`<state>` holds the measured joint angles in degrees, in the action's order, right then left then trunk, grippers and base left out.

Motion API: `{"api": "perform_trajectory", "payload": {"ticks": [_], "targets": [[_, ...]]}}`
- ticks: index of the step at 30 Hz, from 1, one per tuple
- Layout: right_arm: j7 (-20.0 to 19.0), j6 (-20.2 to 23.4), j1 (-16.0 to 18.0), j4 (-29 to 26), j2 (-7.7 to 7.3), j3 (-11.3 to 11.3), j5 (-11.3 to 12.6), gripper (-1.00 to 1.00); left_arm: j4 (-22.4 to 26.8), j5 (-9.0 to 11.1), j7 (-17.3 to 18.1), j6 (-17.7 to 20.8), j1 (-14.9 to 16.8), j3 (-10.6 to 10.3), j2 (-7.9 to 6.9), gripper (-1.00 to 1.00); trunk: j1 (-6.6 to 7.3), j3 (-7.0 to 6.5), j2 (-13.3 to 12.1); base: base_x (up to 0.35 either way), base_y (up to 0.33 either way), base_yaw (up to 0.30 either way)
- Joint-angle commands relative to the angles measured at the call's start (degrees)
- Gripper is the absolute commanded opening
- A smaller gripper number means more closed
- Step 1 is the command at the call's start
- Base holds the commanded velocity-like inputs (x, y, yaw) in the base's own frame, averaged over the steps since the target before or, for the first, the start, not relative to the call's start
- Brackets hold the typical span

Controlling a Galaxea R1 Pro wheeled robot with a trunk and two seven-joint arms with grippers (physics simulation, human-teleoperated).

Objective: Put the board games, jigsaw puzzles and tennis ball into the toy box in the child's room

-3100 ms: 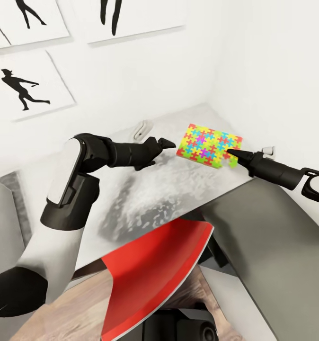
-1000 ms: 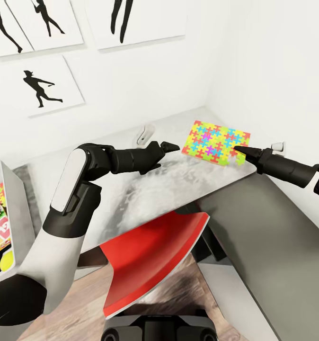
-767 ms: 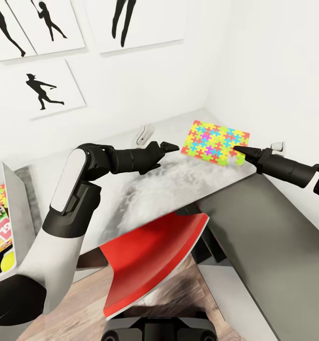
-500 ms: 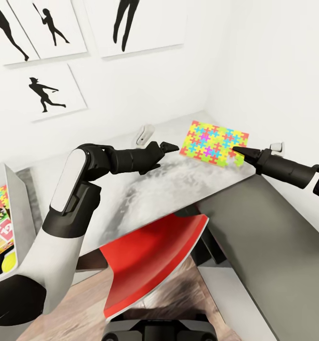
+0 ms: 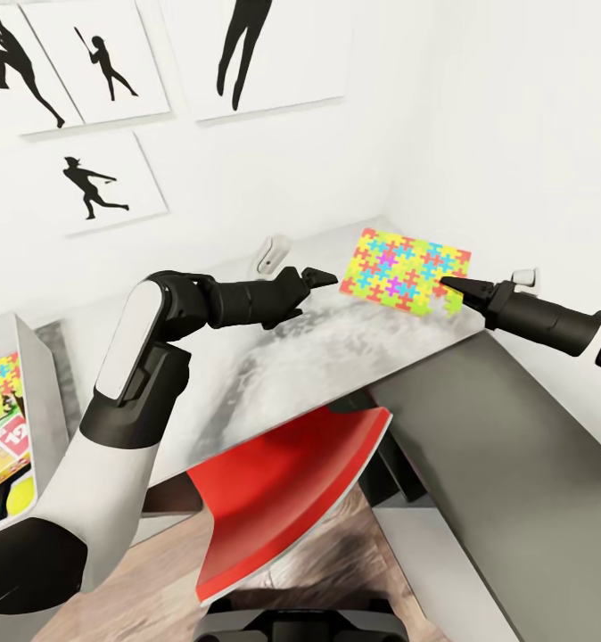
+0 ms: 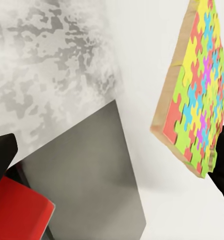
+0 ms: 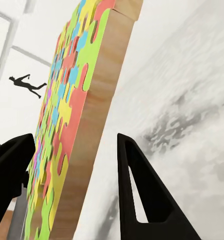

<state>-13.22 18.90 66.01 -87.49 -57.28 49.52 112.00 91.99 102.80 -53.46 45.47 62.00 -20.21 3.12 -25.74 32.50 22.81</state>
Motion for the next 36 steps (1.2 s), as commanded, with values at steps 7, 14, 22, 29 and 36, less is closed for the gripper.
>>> {"api": "perform_trajectory", "payload": {"ticks": [7,14,22,29,36], "targets": [[-0.3,-0.3,0.2,-0.2,-0.26,0.4,0.4,-1.00,0.0,0.5,-0.6,0.0,0.0,0.0,0.07,1.00,-0.04,-0.09,0.1,0.000,0.000,0.005],[-0.6,-0.3,0.2,-0.3,-0.47,0.3,0.4,-1.00,0.0,0.5,-0.6,0.0,0.0,0.0,0.08,1.00,-0.04,-0.14,0.1,0.000,0.000,0.001],[-0.4,0.1,0.2,-1.0,-1.09,0.3,0.5,-1.00,-0.2,0.5,-0.6,0.0,0.0,0.0,0.04,1.00,-0.04,-0.48,0.1,0.000,0.000,-0.030],[-0.3,0.2,0.2,-1.5,-1.26,0.4,0.6,-1.00,-0.3,0.3,-0.6,0.0,0.0,0.0,-0.01,1.00,-0.04,-1.03,0.1,0.000,0.000,-0.059],[-0.2,0.2,0.1,-2.1,-1.54,0.5,0.7,-1.00,-0.3,-0.9,-0.6,-0.2,-0.3,0.0,-0.04,1.00,-0.04,-1.66,0.1,0.000,0.000,-0.060]]}}
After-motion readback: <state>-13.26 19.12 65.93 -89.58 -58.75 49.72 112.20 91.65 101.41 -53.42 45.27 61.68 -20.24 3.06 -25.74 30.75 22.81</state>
